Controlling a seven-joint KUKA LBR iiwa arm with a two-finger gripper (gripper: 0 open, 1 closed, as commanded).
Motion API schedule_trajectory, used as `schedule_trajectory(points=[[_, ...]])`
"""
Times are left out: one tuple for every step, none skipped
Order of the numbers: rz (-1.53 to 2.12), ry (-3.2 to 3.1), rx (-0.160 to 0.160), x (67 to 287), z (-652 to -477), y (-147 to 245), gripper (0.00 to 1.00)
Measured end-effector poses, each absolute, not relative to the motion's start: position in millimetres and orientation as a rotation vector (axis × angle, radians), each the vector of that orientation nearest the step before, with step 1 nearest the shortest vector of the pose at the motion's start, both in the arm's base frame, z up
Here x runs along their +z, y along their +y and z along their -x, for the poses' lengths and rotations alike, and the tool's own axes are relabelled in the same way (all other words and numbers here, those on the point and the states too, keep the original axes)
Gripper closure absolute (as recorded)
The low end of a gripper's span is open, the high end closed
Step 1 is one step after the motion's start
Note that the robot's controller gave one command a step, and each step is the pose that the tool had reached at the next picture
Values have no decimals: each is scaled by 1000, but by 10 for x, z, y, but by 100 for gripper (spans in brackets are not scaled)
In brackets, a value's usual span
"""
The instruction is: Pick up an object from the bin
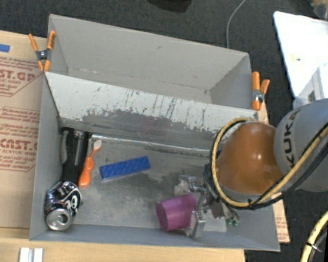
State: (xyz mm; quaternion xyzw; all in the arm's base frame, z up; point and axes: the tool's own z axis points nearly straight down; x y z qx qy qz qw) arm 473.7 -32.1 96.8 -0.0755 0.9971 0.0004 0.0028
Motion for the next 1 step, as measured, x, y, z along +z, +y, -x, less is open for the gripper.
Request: schedule_trajectory(points=[[418, 3116, 3, 1073, -4792, -68, 0]])
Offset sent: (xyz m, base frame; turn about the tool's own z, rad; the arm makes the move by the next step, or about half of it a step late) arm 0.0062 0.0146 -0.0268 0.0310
